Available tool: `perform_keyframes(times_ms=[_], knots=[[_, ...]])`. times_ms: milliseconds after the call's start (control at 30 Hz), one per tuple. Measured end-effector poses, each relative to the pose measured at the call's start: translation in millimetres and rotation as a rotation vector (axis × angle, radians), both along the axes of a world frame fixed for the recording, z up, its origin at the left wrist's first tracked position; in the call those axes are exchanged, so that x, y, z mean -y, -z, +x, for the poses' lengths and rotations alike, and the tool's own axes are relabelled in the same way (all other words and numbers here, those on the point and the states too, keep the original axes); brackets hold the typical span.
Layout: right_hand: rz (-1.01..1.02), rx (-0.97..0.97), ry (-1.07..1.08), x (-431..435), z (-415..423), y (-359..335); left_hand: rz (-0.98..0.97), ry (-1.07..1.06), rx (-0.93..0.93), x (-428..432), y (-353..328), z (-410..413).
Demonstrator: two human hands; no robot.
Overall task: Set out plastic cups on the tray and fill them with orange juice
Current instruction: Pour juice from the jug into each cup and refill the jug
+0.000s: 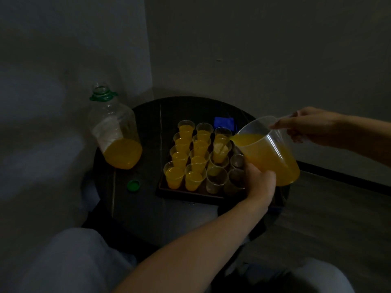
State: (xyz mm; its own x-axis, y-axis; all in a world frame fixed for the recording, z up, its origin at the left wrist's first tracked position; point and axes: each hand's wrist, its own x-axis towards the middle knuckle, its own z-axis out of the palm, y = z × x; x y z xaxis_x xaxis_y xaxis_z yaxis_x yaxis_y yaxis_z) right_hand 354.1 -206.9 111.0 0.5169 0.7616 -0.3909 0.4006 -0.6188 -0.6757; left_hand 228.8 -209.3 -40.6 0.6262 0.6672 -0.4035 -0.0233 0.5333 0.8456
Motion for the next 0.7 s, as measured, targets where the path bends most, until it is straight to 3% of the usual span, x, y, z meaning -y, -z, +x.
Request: perform_keyframes(times_ms=[700], knots=[[-0.029, 0.036, 0.006, 2, -2, -4, -0.028, -0.013, -0.019, 6, 7, 11]])
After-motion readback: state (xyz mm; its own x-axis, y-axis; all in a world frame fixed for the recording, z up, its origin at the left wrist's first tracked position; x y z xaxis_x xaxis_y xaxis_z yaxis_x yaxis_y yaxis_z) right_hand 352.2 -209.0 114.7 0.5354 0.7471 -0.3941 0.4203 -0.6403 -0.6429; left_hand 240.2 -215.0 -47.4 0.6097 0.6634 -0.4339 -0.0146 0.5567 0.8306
